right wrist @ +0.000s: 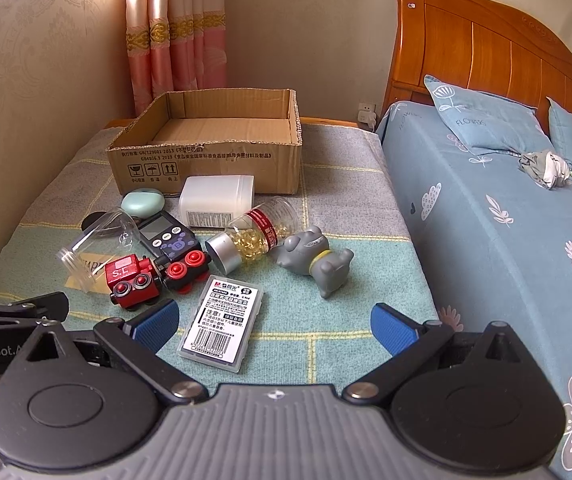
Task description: Organize rigid objects
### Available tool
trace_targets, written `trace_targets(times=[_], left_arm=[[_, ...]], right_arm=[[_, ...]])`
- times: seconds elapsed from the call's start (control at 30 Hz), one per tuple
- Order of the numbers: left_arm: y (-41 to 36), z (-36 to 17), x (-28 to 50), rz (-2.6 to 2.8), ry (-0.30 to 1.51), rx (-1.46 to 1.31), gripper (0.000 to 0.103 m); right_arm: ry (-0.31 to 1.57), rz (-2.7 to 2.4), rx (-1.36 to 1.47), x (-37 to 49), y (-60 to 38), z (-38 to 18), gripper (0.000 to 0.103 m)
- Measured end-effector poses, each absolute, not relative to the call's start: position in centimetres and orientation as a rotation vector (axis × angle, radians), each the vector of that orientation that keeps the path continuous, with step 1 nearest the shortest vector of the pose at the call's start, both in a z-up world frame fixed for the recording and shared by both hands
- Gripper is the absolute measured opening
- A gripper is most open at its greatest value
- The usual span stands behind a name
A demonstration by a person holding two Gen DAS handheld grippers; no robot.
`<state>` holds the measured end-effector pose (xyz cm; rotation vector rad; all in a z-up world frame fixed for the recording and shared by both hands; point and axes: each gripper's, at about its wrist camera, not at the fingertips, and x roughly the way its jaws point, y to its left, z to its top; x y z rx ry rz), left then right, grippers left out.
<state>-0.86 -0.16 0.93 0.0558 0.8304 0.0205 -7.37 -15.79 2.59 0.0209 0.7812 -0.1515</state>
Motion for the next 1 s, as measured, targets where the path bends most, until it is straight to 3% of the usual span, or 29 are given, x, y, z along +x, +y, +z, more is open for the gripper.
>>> trace_targets(times=[1.0], left_arm=[[0.01, 1.09, -0.88, 0.016, 0.829, 0.050, 0.102]], right_arm=[[0.775, -0.151, 0.016, -7.27, -15.60, 2.85, 0.103]])
